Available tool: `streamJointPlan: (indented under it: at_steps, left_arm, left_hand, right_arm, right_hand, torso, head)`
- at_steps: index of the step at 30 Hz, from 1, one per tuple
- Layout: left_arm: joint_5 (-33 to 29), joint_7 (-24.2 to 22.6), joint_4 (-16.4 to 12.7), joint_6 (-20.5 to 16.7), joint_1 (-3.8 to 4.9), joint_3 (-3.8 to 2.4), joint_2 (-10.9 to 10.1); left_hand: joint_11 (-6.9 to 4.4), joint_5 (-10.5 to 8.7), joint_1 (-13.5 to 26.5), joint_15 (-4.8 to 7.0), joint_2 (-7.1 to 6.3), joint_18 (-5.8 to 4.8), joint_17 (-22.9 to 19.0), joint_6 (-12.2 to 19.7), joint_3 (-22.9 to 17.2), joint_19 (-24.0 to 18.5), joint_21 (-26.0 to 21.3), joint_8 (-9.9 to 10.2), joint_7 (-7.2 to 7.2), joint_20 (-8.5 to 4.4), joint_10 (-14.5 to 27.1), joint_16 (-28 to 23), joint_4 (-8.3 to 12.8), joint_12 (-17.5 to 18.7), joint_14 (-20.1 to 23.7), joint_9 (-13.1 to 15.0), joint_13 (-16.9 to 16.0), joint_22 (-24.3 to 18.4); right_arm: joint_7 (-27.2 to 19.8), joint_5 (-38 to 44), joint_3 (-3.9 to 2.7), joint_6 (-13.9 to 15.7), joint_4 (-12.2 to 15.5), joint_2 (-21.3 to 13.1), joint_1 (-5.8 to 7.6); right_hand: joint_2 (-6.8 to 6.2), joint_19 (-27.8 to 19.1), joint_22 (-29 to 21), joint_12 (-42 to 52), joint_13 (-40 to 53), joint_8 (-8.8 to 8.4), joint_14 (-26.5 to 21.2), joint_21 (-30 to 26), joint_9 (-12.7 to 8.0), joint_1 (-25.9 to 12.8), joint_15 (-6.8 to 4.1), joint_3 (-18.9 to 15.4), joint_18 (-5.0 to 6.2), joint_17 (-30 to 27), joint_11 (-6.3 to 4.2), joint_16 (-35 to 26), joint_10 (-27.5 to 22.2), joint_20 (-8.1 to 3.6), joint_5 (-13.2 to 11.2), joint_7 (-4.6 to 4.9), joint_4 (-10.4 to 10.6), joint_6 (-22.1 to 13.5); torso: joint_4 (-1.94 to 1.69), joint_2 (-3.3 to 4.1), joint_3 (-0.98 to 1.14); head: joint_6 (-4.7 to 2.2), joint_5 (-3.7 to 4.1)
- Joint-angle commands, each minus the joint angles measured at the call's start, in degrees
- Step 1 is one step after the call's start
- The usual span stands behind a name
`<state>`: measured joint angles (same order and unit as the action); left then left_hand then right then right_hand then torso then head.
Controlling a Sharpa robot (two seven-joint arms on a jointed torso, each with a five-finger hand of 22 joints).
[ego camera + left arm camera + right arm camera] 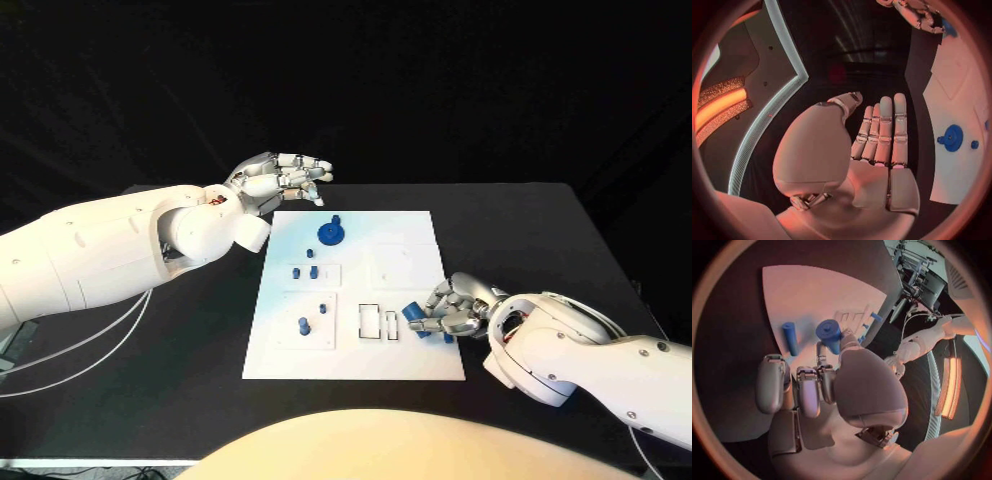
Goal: Assemble the parts on the task board
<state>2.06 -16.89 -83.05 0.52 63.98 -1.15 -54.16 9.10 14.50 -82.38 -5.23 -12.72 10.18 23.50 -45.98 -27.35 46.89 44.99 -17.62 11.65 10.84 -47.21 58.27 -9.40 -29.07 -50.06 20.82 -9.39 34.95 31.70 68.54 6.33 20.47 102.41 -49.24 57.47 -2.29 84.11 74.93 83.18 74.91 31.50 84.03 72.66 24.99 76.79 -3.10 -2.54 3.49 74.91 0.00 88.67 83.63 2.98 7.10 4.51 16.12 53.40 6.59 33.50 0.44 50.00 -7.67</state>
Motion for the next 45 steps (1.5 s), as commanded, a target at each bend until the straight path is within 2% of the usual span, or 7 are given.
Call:
streamJointPlan:
  at_steps: [1, 9, 16, 19, 31, 36, 45]
  left_arm:
    - [-0.1, -0.2, 0.0, 1.1, 0.03, -0.03, 0.2]
    - [-0.1, -0.3, 0.1, 1.0, 0.03, -0.03, 0.3]
    - [-0.1, -0.3, -0.1, 1.0, 0.03, -0.03, 0.6]
    - [-0.1, -0.3, -0.1, 1.0, 0.04, -0.04, 0.7]
    - [-0.1, -0.2, -0.2, 0.9, 0.05, -0.04, 0.8]
    - [-0.1, -0.2, -0.2, 0.9, 0.05, -0.04, 0.7]
    - [-0.1, -0.2, -0.1, 0.8, 0.06, -0.04, 0.7]
  left_hand:
    - [-0.02, 0.13, 0.3, -0.15, 0.52, 0.27, 0.0, 0.3, 0.3, 0.4, -0.2, -0.4, 0.54, 0.08, 0.4, -0.2, 0.0, -0.1, 0.4, -0.1, 0.1, -0.1]
    - [-0.01, 0.14, 0.3, -0.16, 0.57, 0.27, -0.1, 0.3, 0.3, 0.4, -0.3, -0.4, 0.54, 0.08, 0.5, -0.2, -0.1, -0.1, 0.4, -0.1, 0.1, -0.1]
    - [-0.01, 0.13, 0.4, -0.17, 0.6, 0.26, -0.1, 0.3, 0.3, 0.4, -0.3, -0.4, 0.52, 0.08, 0.5, -0.2, -0.1, -0.2, 0.4, -0.1, 0.1, -0.1]
    - [-0.01, 0.13, 0.4, -0.17, 0.6, 0.26, -0.1, 0.3, 0.3, 0.4, -0.3, -0.4, 0.52, 0.08, 0.5, -0.2, -0.1, -0.2, 0.4, -0.1, 0.1, -0.1]
    - [-0.01, 0.13, 0.5, -0.17, 0.63, 0.26, -0.1, 0.3, 0.3, 0.4, -0.4, -0.5, 0.51, 0.09, 0.5, -0.2, -0.2, -0.2, 0.4, -0.1, 0.1, -0.2]
    - [-0.01, 0.13, 0.5, -0.17, 0.63, 0.26, -0.1, 0.3, 0.3, 0.4, -0.4, -0.5, 0.51, 0.09, 0.5, -0.2, -0.2, -0.2, 0.4, -0.1, 0.1, -0.2]
    - [-0.01, 0.13, 0.5, -0.17, 0.63, 0.26, -0.1, 0.3, 0.3, 0.4, -0.4, -0.5, 0.51, 0.09, 0.5, -0.2, -0.2, -0.2, 0.4, -0.1, 0.1, -0.2]
  right_arm:
    - [-0.1, -4.8, -0.16, 2.0, 1.3, -0.2, 0.61]
    - [-0.8, -6.3, -0.34, 0.6, 2.5, 0.9, 1.18]
    - [-0.7, -6.3, -0.28, -3.6, 0.9, 4.5, 0.65]
    - [-0.7, -6.0, -0.24, -4.3, 0.0, 5.8, 0.51]
    - [-0.3, -3.4, -0.22, -4.6, -3.9, 9.4, 0.5]
    - [-0.3, -1.7, -0.22, -5.5, -4.7, 10.2, 0.54]
    - [-0.2, 1.5, -0.22, -4.6, -6.1, 11.4, 0.56]
  right_hand:
    - [1.25, 1.8, 11.2, 0.5, 6.9, 0.61, 5.3, 0.3, 0.3, 1.0, -0.56, 0.3, -0.56, 11.7, -0.06, 0.2, 0.4, -0.39, 0.1, -0.43, 0.4, 1.0]
    - [1.41, 1.8, 11.2, 0.5, 7.0, 0.7, 5.3, 0.3, 0.2, 0.0, -0.57, 0.0, -0.57, 11.7, -0.07, 0.3, 0.5, -0.43, 0.0, -0.44, 0.6, 1.2]
    - [2.02, 1.7, 11.2, 0.5, 7.2, 0.79, 5.3, 0.3, 0.1, -2.3, -0.53, -0.8, -0.57, 11.8, -0.04, 0.3, 0.6, -0.42, 0.0, -0.41, 0.7, 1.4]
    - [2.27, 1.7, 11.2, 0.5, 7.2, 0.84, 5.3, 0.3, 0.1, -3.1, -0.53, -1.1, -0.56, 11.7, -0.04, 0.3, 0.6, -0.42, 0.0, -0.41, 0.7, 1.4]
    - [3.03, 1.8, 11.3, 1.0, 8.0, 1.24, 5.3, 0.8, 0.1, -5.3, -0.61, -2.0, -0.63, 12.0, -0.16, 0.3, 1.3, -0.45, 0.0, -0.59, 0.7, 1.8]
    - [2.42, 1.8, 11.3, 1.1, 8.1, 1.41, 5.4, 0.9, 0.1, -5.8, -0.68, -2.7, -0.64, 12.0, -0.23, 0.3, 1.3, -0.5, -0.1, -0.66, 0.6, 1.9]
    - [2.21, 1.7, 11.3, 0.9, 8.0, 1.5, 5.3, 0.6, 0.1, -6.4, -0.7, -3.1, -0.59, 11.9, -0.25, 0.3, 1.2, -0.52, -0.1, -0.66, 0.7, 1.8]
  torso:
    - [-0.01, 0.05, 0.02]
    - [-0.13, 0.04, -0.03]
    - [-0.05, 0.14, 0.1]
    - [-0.05, 0.12, 0.01]
    - [-0.09, 0.13, 0.06]
    - [-0.08, 0.21, 0.19]
    - [0.04, 0.17, 0.18]
  head:
    - [0.0, 0.06]
    - [0.0, -0.06]
    - [0.0, -0.36]
    - [0.0, -0.41]
    - [0.0, -0.87]
    - [0.0, -1.07]
    - [0.0, -1.15]
